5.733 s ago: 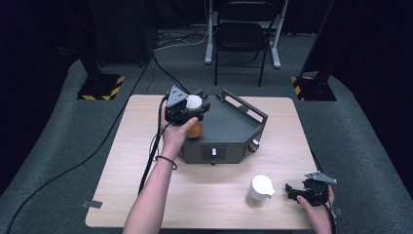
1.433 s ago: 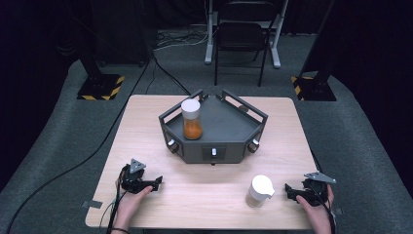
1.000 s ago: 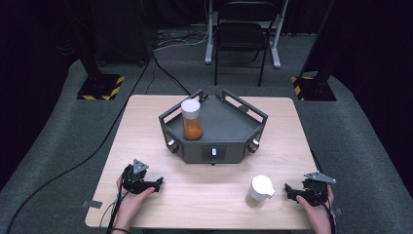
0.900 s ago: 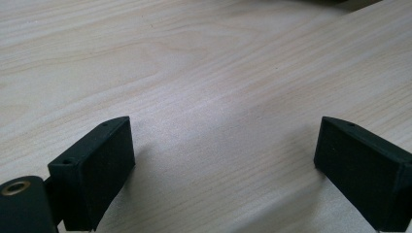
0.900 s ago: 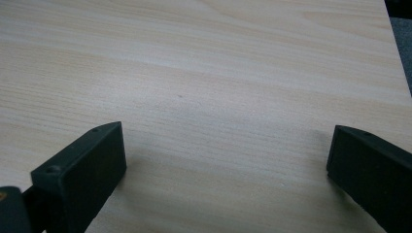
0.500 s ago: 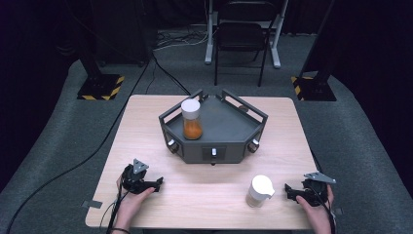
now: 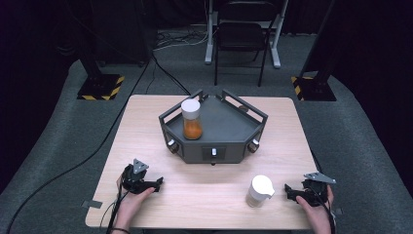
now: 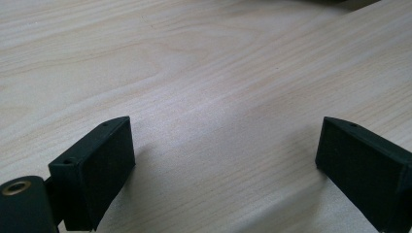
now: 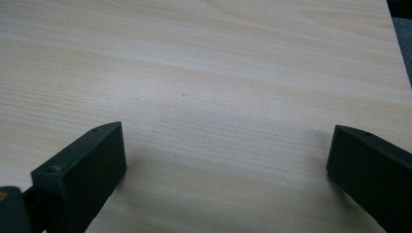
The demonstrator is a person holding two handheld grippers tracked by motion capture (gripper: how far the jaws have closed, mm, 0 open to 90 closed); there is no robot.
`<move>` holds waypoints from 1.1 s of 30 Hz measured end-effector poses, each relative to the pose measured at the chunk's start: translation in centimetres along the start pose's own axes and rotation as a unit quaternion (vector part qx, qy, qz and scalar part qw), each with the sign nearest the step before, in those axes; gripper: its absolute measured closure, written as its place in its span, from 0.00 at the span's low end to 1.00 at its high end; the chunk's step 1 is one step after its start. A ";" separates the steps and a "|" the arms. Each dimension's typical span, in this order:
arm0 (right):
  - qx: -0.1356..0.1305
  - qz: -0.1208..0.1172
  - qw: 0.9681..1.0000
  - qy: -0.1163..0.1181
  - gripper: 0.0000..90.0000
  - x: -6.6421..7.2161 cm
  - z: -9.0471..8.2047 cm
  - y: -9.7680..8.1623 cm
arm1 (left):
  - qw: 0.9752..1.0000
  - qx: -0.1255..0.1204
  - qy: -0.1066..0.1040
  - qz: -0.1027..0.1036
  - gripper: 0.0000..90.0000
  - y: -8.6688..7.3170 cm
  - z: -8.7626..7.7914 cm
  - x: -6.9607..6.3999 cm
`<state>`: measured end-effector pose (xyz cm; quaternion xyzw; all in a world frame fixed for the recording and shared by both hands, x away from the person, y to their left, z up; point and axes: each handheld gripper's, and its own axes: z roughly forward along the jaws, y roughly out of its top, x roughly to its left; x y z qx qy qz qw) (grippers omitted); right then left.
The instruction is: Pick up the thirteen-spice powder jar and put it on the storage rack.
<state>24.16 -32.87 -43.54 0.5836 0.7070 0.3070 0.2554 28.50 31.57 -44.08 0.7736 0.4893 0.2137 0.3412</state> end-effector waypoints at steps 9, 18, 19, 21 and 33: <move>-0.011 0.016 1.000 0.015 0.04 -0.5 -0.2 -0.3 | 1.000 -0.001 0.000 -0.001 0.07 0.0 0.0 0.0; -0.031 0.016 0.999 0.019 0.05 -0.4 -1.1 -0.6 | 1.000 -0.001 -0.001 0.000 0.07 0.0 0.0 0.0; -0.034 0.016 0.999 0.019 0.05 -0.4 -1.2 -0.6 | 1.000 -0.001 -0.001 0.000 0.07 0.0 0.0 0.0; -0.048 0.021 0.998 0.021 0.05 -0.4 -1.7 -0.8 | 1.000 0.000 -0.001 0.001 0.07 0.0 0.0 0.0; -0.108 0.032 0.993 0.041 0.05 -0.1 -3.9 -1.1 | 1.000 0.001 -0.001 0.003 0.06 0.1 0.1 0.1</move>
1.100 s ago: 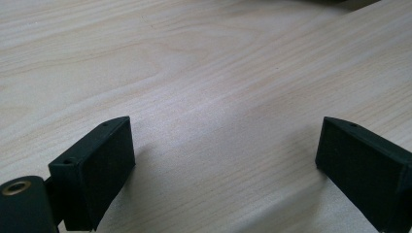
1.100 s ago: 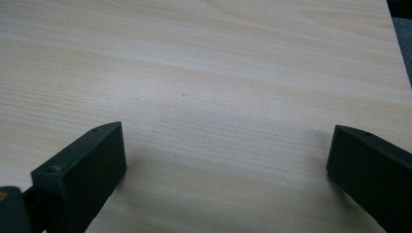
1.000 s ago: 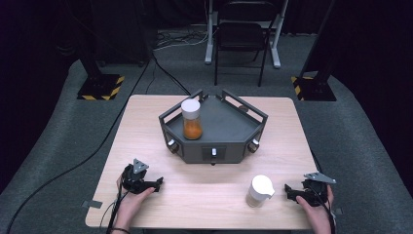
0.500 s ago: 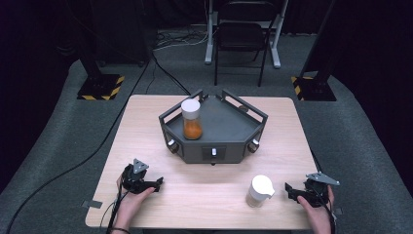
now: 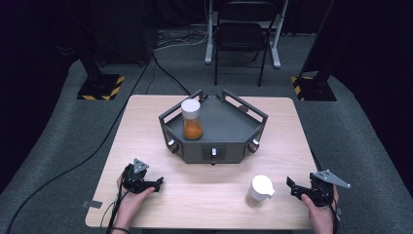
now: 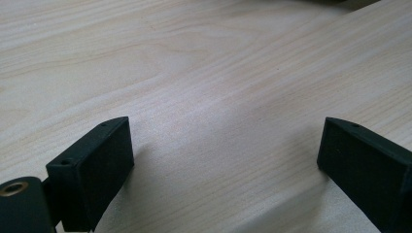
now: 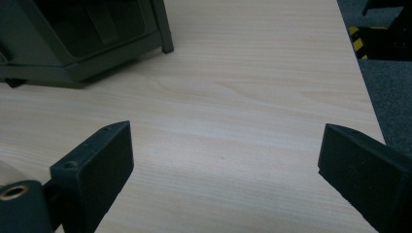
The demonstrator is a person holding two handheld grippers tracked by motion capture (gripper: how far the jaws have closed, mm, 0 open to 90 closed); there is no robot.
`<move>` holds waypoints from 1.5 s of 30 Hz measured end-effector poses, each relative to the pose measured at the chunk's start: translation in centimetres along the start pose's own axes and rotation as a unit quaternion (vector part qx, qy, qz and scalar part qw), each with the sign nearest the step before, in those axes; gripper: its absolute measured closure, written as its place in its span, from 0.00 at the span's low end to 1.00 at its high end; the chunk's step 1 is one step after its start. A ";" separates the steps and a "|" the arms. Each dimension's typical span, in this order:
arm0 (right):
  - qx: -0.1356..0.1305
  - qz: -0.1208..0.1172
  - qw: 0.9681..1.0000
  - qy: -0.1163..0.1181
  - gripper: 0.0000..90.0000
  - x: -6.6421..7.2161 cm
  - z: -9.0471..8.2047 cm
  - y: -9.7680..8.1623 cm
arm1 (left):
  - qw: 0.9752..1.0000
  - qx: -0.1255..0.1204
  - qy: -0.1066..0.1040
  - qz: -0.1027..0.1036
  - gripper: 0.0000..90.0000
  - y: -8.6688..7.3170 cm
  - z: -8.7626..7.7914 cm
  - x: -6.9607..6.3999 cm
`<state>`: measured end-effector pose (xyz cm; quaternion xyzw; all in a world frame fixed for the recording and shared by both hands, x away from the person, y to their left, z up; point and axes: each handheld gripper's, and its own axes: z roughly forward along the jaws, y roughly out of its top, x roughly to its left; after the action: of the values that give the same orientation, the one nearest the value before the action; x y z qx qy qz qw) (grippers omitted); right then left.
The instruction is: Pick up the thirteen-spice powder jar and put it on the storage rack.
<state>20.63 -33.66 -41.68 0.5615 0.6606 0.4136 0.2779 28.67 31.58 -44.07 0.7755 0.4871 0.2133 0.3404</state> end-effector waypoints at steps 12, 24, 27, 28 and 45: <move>-0.032 0.014 0.999 0.034 0.05 0.4 -1.4 0.5 | 1.000 0.001 0.000 0.001 0.06 0.0 0.0 0.0; -0.057 -0.006 0.997 0.053 0.05 1.9 -2.2 1.2 | 1.000 0.001 -0.001 0.001 0.06 0.1 0.1 0.0; -0.063 -0.007 0.996 0.060 0.05 2.3 -2.5 1.3 | 1.000 0.002 -0.002 0.001 0.06 0.1 0.1 0.1; -0.066 -0.008 0.996 0.063 0.05 2.5 -2.6 1.3 | 1.000 0.002 -0.002 0.002 0.06 0.2 0.1 0.1; -0.082 -0.034 0.988 0.130 0.04 4.8 -2.6 1.5 | 1.000 0.002 -0.002 0.003 0.06 0.2 0.1 0.1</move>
<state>18.15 -29.54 -38.62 0.4557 0.6738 0.5258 0.2485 28.91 31.57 -44.02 0.7780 0.4845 0.2120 0.3391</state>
